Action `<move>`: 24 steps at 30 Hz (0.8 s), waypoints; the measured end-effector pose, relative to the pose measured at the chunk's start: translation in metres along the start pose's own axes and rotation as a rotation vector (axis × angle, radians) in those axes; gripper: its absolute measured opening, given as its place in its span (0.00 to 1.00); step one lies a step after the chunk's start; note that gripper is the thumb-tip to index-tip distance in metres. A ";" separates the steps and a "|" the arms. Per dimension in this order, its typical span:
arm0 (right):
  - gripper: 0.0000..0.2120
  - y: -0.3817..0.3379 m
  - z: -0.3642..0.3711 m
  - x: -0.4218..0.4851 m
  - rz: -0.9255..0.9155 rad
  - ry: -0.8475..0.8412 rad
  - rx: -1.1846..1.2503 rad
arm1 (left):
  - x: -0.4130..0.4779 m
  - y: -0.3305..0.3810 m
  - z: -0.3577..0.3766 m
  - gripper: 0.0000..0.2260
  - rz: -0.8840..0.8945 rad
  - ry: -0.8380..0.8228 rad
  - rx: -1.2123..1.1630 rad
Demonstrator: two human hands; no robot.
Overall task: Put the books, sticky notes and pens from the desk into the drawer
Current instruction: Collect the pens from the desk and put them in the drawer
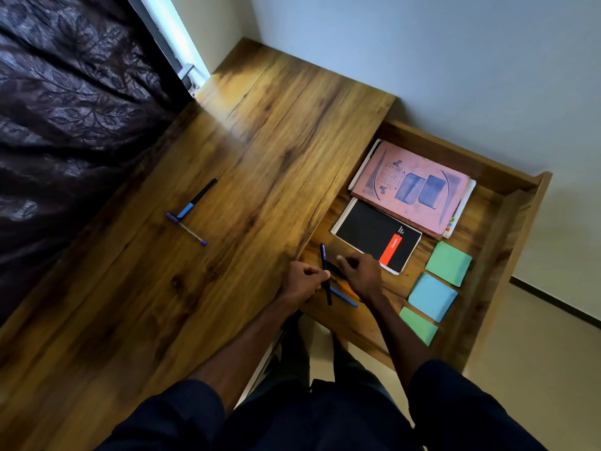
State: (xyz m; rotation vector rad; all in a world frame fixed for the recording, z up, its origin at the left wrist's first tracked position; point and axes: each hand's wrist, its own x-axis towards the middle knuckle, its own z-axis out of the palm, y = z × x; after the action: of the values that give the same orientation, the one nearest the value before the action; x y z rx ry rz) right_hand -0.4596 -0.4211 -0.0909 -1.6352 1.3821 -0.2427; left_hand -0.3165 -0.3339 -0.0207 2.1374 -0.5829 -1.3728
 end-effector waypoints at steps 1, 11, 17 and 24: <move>0.14 -0.011 -0.004 -0.001 0.011 -0.057 0.159 | 0.001 0.002 0.002 0.08 0.011 0.009 0.016; 0.12 -0.039 -0.029 0.002 0.067 -0.321 0.458 | 0.006 0.019 0.009 0.10 0.113 0.126 0.206; 0.08 -0.021 -0.028 0.013 0.056 -0.091 0.125 | 0.006 0.017 0.004 0.14 0.174 0.075 0.272; 0.08 0.009 -0.017 0.028 0.096 -0.094 -0.291 | 0.005 0.002 -0.002 0.06 0.165 0.051 0.335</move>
State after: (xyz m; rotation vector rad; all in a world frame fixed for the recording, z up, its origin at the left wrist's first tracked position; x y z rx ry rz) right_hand -0.4673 -0.4527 -0.0993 -1.7847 1.4709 0.0956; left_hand -0.3127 -0.3377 -0.0224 2.3120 -1.0045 -1.1944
